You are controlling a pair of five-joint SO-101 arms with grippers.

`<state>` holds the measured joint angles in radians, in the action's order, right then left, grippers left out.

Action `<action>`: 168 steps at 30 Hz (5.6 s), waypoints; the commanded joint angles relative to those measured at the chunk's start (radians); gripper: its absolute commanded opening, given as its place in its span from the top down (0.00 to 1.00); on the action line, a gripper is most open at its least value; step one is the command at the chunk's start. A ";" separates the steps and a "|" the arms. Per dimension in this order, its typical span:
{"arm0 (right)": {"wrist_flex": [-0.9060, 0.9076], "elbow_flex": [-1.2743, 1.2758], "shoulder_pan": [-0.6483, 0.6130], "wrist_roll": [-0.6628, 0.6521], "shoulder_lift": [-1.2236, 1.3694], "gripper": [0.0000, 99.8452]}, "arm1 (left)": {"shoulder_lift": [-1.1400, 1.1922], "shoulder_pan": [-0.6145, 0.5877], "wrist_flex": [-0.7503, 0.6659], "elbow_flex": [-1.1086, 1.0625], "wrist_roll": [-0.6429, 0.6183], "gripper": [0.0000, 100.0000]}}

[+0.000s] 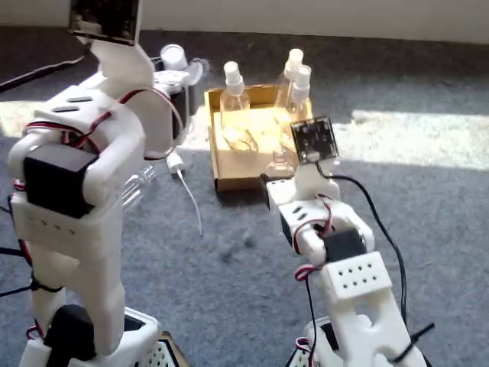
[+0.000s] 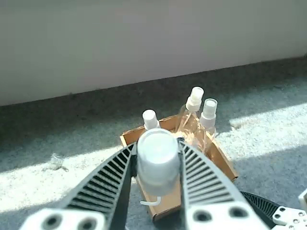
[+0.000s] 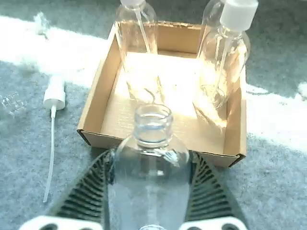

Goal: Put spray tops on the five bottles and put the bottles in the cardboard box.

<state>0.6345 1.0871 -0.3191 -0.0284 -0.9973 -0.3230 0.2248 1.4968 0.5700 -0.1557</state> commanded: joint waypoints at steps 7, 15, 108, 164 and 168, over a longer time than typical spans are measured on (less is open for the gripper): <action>-0.114 0.418 -0.160 -0.009 -0.713 1.00 | -0.004 0.222 -0.080 -0.104 -0.163 1.00; -0.154 0.492 -0.176 -0.063 -0.811 1.00 | -0.012 0.236 -0.311 -0.340 -0.163 1.00; -0.225 0.495 -0.110 -0.061 -0.750 1.00 | -0.231 0.257 -0.267 -0.885 0.028 0.83; -1.058 -0.357 -0.140 -0.100 0.803 1.00 | -1.043 -0.226 -0.694 -1.883 0.204 0.84; -1.161 -0.357 -0.139 -0.097 0.834 1.00 | -1.043 -0.226 -0.694 -1.883 0.204 0.84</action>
<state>-0.4565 0.7910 -0.4526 -0.1189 -0.1657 -1.3510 0.0100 0.8232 -1.3172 0.0422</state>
